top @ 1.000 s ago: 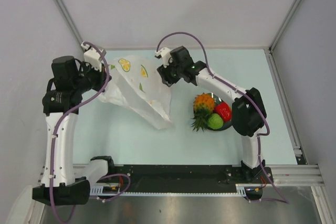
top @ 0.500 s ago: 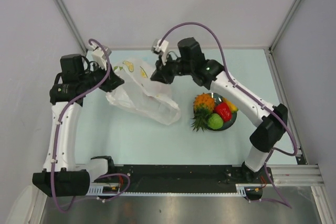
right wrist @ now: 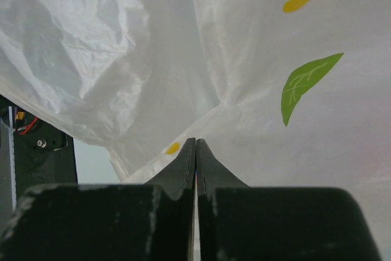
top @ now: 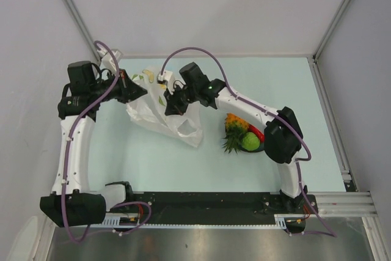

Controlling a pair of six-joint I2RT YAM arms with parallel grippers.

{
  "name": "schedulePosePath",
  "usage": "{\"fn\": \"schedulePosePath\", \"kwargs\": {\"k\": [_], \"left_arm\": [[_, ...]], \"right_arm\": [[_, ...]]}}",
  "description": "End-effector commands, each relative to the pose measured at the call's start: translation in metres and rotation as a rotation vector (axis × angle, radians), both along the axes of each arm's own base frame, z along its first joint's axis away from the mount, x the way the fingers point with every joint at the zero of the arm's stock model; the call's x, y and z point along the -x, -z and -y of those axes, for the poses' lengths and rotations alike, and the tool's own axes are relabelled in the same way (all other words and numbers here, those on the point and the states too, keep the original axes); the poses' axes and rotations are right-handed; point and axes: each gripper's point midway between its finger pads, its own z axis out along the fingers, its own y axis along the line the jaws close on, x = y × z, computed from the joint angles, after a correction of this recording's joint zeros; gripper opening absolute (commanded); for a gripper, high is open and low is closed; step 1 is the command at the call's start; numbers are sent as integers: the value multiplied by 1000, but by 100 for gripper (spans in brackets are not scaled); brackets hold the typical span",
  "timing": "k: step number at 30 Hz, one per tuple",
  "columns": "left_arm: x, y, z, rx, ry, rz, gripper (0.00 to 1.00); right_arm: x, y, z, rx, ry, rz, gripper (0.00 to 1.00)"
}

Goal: Take the fake fruits out of the plastic bag
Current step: Adjust the plastic bag at the center of the board.

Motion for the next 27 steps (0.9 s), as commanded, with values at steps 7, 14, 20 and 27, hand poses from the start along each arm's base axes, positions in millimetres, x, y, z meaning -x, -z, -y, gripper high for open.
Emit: {"fn": "schedulePosePath", "kwargs": {"k": [7, 14, 20, 27], "left_arm": [[-1, -6, 1, 68, 14, -11, 0], [-3, -1, 0, 66, 12, -23, 0], [-6, -1, 0, 73, 16, -32, 0], [-7, -2, 1, 86, 20, -36, 0]], "right_arm": [[-14, -47, 12, -47, 117, 51, 74], [35, -54, 53, 9, -55, 70, 85], [62, -71, 69, -25, -197, 81, 87], [73, -51, 60, -4, -261, 33, 85]]}}
